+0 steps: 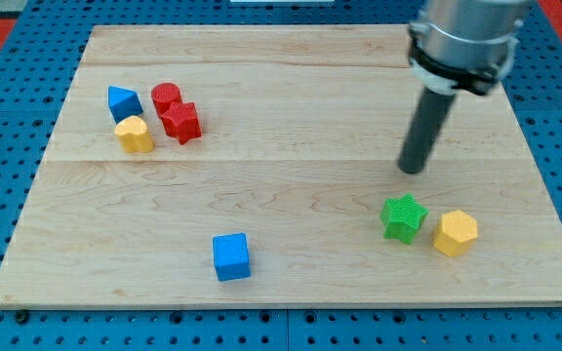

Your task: Push the blue cube towards the green star

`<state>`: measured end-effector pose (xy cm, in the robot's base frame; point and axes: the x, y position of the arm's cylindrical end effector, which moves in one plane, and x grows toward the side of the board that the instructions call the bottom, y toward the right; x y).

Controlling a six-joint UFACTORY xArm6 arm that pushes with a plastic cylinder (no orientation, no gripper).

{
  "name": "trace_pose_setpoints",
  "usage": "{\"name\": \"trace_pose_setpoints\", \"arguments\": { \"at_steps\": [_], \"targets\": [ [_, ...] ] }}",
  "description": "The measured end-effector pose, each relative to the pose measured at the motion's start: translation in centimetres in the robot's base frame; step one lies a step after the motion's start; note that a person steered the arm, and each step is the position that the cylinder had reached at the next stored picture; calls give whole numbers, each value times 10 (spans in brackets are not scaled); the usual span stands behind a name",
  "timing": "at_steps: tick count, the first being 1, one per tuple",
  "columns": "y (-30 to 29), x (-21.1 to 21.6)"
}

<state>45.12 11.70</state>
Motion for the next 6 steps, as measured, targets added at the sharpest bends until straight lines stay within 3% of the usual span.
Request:
{"name": "trace_pose_setpoints", "arguments": {
  "at_steps": [2, 3, 6],
  "targets": [
    [-17, 74],
    [16, 86],
    [-207, 77]
  ]
}}
